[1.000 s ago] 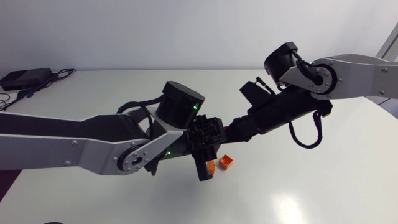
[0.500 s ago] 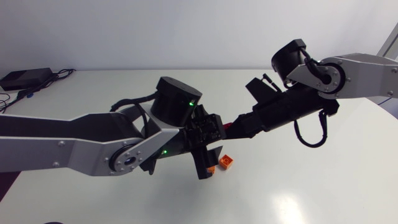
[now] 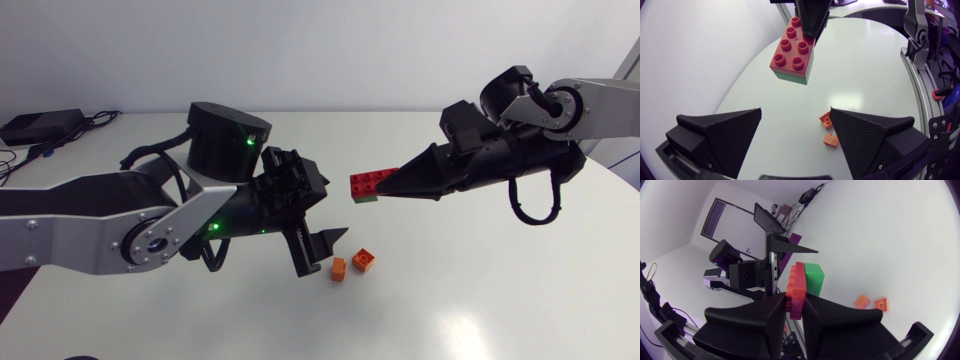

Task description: Disassemble duplo

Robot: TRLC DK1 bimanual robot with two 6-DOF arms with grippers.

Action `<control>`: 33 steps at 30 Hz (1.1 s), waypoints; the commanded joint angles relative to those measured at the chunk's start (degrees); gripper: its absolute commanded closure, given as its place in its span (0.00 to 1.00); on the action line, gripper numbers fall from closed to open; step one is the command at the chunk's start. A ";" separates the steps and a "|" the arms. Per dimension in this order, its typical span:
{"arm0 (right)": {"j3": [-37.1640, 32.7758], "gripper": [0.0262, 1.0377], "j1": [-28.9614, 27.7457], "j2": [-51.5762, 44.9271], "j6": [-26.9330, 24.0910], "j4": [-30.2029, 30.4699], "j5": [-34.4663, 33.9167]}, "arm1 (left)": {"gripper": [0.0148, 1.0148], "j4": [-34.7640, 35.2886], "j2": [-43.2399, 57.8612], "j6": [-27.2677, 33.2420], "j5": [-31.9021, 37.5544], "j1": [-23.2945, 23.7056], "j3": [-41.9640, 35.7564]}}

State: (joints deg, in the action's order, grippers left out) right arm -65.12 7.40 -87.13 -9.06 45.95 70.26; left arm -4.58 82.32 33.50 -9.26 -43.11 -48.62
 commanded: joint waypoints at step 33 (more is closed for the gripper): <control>-4.05 0.84 1.21 -7.26 -12.91 8.80 10.34 | 0.25 -10.63 2.58 -7.04 -18.78 6.46 -0.60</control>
State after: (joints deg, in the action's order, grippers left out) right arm -67.72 7.90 -93.82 -20.67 53.74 79.55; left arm -14.41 83.88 27.14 -27.11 -37.43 -48.71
